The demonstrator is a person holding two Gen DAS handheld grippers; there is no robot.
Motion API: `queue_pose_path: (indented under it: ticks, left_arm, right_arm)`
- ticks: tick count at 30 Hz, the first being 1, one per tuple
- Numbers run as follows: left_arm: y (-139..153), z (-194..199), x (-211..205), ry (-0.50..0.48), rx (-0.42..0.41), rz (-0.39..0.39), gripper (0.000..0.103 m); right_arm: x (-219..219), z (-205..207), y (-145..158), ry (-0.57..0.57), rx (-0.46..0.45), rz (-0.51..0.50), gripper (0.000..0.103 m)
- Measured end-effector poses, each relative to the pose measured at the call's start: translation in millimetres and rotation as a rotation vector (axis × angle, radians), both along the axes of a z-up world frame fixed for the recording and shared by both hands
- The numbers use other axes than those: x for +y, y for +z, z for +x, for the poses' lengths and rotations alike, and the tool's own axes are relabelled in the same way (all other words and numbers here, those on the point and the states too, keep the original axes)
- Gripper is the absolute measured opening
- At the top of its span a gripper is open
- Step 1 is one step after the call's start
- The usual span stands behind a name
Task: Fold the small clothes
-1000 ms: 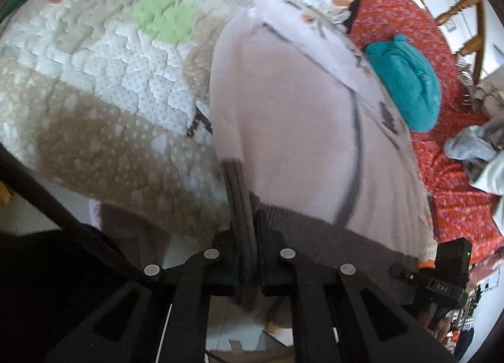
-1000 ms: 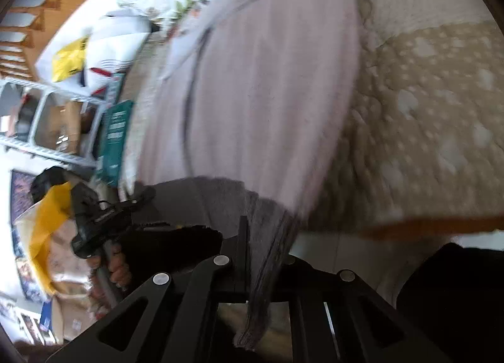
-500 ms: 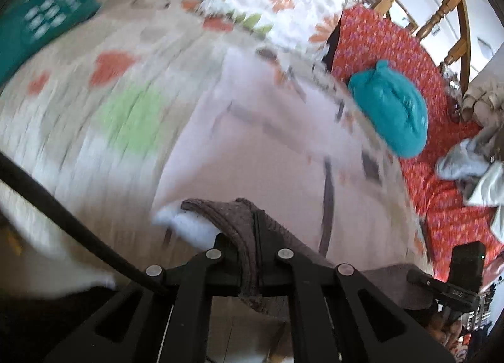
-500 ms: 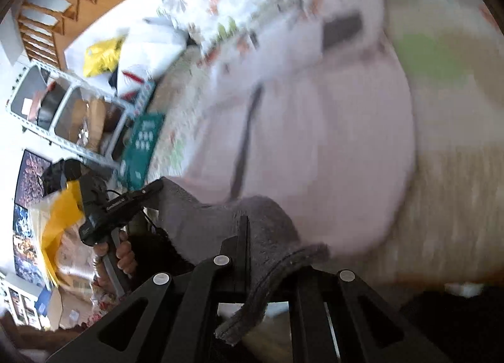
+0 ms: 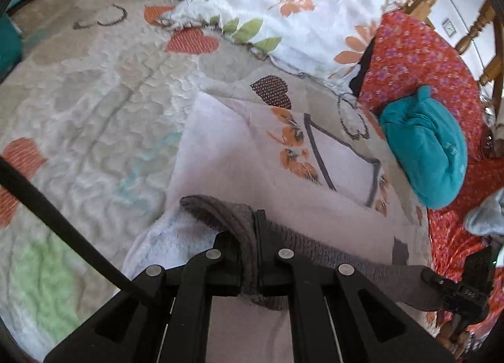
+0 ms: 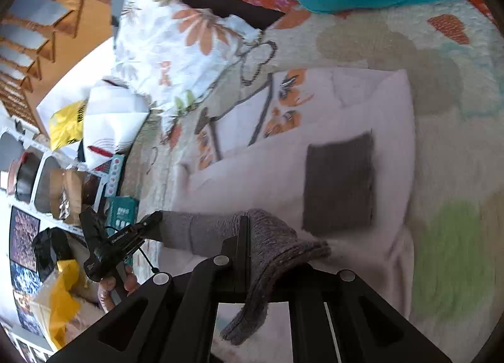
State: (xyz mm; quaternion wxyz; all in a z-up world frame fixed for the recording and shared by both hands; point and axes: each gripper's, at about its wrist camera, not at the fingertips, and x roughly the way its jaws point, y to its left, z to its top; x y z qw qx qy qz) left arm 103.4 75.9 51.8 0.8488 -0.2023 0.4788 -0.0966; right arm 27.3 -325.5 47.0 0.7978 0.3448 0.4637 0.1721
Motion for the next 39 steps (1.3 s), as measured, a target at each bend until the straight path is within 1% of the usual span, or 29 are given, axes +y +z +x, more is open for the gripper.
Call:
queue_pose_path:
  ticks: [2,3,4,5,6,7,8,10,12,14,16,20,22,24,26,28,30,32,34,37,39]
  left_arm:
    - [-2,18,0,0.001,0.005,-0.014,0.007]
    - [-1,28,0,0.015,-0.004,-0.020,0.008]
    - [1,35,2,0.034,-0.021,-0.026,0.012]
    - [4,41,6,0.063,-0.041,-0.031,0.018]
    - [8,45,11,0.098,-0.058,-0.043,0.034]
    - [12,48,15,0.124,-0.068,-0.067,0.049]
    - [13,48,17,0.133,-0.071,-0.079,0.052]
    - [14,51,18,0.129,-0.060,-0.082,0.052]
    - [14,50,16,0.107,-0.043,-0.066,0.052]
    - [14,47,13,0.094,-0.031,-0.025,0.052]
    - [16,39,9,0.074,-0.034,0.033,0.053]
    - [15,27,7,0.030,-0.030,0.114,0.054]
    - [12,20,9,0.027,-0.027,0.157,0.054]
    - [8,16,11,0.023,-0.016,0.183,0.054]
    - [4,13,11,0.015,-0.002,0.193,0.054]
    - [-2,12,8,0.007,0.012,0.220,0.054]
    - [-10,16,2,-0.002,0.033,0.274,0.054]
    - [-20,22,-1,0.003,0.059,0.306,0.054]
    - [-23,25,0,0.016,0.062,0.296,0.054]
    - [-21,31,-2,0.024,0.048,0.268,0.054]
    - [-22,35,-7,0.028,0.045,0.273,0.054]
  right_arm:
    - [-9,19,-7,-0.010,0.015,0.023,0.007]
    - [-16,31,-12,-0.027,0.015,0.051,0.007]
    - [-23,38,-16,-0.044,0.009,0.068,0.007]
    - [-32,46,-19,-0.073,0.004,0.082,0.011]
    - [-37,51,-19,-0.091,-0.002,0.086,0.014]
    - [-43,57,-19,-0.117,-0.017,0.073,0.027]
    - [-45,59,-16,-0.131,-0.029,0.050,0.048]
    - [-50,60,-9,-0.166,-0.070,-0.018,0.070]
    - [-56,59,-4,-0.179,-0.088,-0.040,0.071]
    - [-60,58,1,-0.181,-0.095,-0.054,0.071]
    - [-59,53,7,-0.179,-0.105,-0.106,0.071]
    - [-51,39,19,-0.156,-0.134,-0.225,0.071]
    - [-46,32,19,-0.143,-0.141,-0.277,0.071]
    - [-38,26,19,-0.119,-0.144,-0.320,0.068]
    - [-27,26,17,-0.085,-0.136,-0.353,0.059]
    - [-15,29,12,-0.054,-0.127,-0.388,0.058]
    - [-6,33,5,-0.045,-0.115,-0.423,0.058]
    - [-1,38,-2,-0.040,-0.101,-0.460,0.058]
    - [-1,41,-6,-0.057,-0.098,-0.504,0.058]
    - [-4,48,-10,-0.079,-0.104,-0.546,0.058]
    - [-6,56,-17,-0.081,-0.089,-0.548,0.058]
